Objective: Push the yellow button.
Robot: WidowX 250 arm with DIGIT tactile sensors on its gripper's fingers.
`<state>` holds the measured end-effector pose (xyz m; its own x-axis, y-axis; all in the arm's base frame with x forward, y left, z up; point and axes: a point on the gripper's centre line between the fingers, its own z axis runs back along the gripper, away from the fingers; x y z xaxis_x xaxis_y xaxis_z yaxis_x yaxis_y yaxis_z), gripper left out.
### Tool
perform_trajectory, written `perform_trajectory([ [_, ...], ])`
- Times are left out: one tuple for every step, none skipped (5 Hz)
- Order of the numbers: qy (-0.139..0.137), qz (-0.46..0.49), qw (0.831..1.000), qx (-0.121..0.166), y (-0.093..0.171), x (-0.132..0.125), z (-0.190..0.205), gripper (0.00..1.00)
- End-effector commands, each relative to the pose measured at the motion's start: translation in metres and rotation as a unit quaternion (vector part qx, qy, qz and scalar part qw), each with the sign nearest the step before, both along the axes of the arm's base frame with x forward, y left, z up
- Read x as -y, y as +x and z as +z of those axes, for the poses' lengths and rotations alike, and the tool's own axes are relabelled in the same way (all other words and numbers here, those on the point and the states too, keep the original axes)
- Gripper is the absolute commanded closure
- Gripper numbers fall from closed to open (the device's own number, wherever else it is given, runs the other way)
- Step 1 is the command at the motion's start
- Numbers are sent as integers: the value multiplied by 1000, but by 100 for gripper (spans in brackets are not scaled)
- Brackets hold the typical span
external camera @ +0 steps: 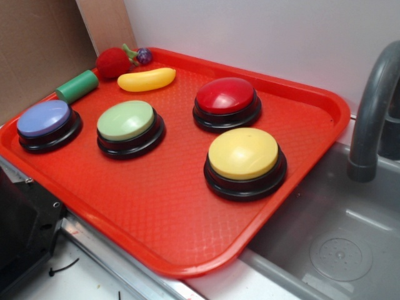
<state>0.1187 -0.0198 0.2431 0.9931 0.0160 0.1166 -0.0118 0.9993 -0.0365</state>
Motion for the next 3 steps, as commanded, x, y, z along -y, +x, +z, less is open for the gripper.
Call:
perform_trajectory([
  [0, 0, 1000, 0, 0, 0, 0, 0],
  [-5, -124, 992, -31, 50, 50, -50, 0],
  [-3, -247, 969, -13, 88, 111, -98, 0],
])
